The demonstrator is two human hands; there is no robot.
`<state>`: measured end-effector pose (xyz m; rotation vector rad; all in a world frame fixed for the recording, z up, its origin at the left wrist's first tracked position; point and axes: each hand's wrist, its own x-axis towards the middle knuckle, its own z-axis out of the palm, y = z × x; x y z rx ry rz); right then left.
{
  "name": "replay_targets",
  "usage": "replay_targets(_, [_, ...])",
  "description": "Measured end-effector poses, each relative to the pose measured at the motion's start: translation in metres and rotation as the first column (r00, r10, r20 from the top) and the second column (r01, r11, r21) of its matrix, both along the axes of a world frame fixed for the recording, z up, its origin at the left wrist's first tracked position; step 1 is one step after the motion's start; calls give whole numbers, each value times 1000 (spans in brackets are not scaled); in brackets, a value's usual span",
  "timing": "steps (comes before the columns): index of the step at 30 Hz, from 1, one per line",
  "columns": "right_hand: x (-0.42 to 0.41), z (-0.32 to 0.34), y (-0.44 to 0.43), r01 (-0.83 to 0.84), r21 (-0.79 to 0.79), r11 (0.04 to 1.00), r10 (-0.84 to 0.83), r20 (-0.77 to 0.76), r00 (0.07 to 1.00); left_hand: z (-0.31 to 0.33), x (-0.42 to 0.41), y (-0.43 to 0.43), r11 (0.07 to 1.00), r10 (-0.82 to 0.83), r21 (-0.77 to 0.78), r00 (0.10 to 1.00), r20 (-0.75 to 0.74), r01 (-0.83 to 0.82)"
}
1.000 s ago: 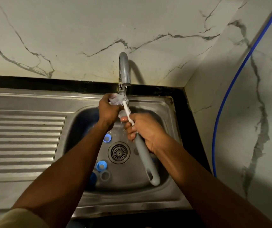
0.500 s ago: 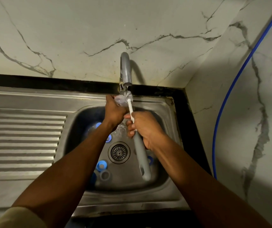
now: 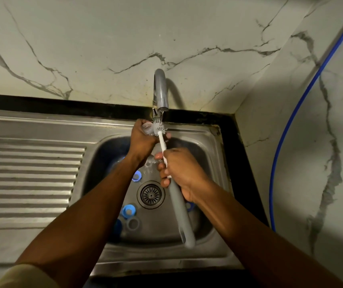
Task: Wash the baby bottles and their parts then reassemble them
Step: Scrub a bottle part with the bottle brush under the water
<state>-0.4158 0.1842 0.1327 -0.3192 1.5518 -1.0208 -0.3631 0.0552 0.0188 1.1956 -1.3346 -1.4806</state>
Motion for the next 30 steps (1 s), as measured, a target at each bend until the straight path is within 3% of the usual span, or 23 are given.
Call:
replay_targets(6, [-7,6,-14,90,-25,996,-89,36,995,1,-8,10,1000,10,-14,1000,-1,-10])
replay_targets(10, [1,11,-1,-11,-5,1000,11,7,1000,1,-3,2,996,92,16,993,-76,-91])
replay_targets(15, [-7,11,-15,101,-19,995,-100,50,994,-2,-5,7,998,-57,-7,993,-107,57])
replay_targets(20, [7,9,5,-32,-12,999,31,-20,999,-8,3,-1,995,-47,78,995,-85,54])
replay_targets(25, [-11,13,-15,119,-49,992,-117,46,992,-5,-4,3,984,-172,29,983,-63,174])
replay_targets(28, [-2,10,-3,31,-23,999,-31,-18,999,-7,4,-6,987,-130,80,983,-134,141])
replay_targets(30, [-2,9,1,22,-13,1000,-22,-2,1000,-11,9,-10,978,-184,75,975,-127,195])
